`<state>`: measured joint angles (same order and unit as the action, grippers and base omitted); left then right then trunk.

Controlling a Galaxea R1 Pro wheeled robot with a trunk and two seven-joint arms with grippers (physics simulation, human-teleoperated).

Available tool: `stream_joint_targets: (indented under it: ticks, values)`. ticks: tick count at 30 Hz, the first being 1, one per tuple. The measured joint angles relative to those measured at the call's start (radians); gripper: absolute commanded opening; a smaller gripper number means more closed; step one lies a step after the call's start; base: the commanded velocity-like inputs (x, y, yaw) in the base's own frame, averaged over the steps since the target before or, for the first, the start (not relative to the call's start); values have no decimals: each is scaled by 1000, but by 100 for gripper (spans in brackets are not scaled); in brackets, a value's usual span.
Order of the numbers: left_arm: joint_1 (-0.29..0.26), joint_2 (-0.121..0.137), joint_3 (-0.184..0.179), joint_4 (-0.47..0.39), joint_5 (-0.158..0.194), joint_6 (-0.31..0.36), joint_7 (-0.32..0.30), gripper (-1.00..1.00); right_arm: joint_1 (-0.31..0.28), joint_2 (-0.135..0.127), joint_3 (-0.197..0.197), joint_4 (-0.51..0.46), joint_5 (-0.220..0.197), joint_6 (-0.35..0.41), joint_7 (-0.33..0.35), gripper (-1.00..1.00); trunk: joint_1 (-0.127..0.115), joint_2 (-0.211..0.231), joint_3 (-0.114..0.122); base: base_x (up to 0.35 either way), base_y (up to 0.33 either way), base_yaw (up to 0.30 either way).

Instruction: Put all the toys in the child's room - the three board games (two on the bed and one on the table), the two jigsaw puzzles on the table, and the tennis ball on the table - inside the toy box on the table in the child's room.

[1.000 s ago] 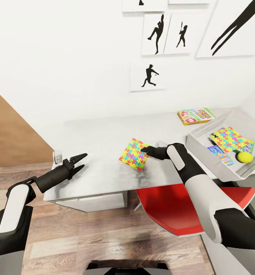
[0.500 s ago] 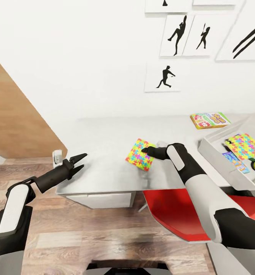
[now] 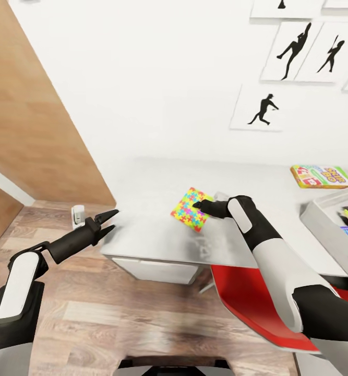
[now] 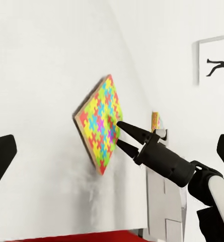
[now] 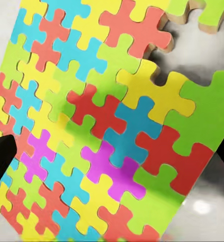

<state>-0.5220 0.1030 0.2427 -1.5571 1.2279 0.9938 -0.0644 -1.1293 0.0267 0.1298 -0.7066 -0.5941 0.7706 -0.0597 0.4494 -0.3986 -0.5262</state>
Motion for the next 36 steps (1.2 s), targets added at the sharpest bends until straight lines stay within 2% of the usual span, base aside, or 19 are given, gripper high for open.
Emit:
stream_joint_targets:
  ticks: [25,36]
  values:
    - [0,0,0,0,0,0,0,100,-1,-12,0,-2,-5,0,0,100,0,0,0,0,0,290]
    - [0,-1,-1,0,0,0,1,100,-1,-18,0,-3,4,0,0,100,0,0,-1,0,0,100]
